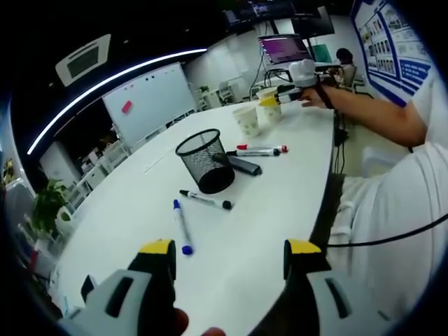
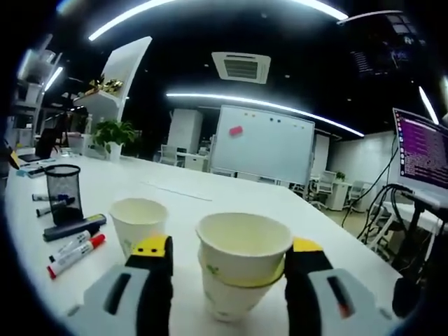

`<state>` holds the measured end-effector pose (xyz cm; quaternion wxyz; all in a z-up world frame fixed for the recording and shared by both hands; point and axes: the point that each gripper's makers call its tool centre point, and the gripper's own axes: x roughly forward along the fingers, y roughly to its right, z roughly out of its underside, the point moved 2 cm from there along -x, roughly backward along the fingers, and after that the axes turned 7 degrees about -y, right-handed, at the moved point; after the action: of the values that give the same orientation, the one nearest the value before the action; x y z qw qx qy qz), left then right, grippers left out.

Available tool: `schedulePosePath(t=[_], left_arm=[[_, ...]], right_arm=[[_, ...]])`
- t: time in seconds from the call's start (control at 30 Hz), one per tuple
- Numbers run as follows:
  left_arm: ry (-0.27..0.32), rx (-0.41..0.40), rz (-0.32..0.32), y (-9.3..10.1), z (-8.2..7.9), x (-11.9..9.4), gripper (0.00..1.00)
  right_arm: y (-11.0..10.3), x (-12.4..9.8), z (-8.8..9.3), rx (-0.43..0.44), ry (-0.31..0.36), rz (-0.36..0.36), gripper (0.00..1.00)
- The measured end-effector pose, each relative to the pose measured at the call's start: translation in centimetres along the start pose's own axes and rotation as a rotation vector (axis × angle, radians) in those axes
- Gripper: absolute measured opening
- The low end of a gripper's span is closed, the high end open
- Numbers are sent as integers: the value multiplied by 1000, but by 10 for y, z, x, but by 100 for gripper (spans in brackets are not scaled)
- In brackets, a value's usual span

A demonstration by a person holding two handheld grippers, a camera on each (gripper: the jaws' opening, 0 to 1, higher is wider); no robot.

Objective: Place the scattered laser pointers and whiteboard markers into the pen holder and stack the scattered paper cups together

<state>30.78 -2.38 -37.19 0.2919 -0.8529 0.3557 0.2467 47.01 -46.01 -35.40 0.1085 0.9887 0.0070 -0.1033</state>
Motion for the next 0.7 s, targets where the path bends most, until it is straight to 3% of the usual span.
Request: schedulePosePath(t=[0.7], left_arm=[[0, 3, -4, -1, -1, 3, 63]], right_arm=[[3, -2, -4, -28, 11, 29, 66]])
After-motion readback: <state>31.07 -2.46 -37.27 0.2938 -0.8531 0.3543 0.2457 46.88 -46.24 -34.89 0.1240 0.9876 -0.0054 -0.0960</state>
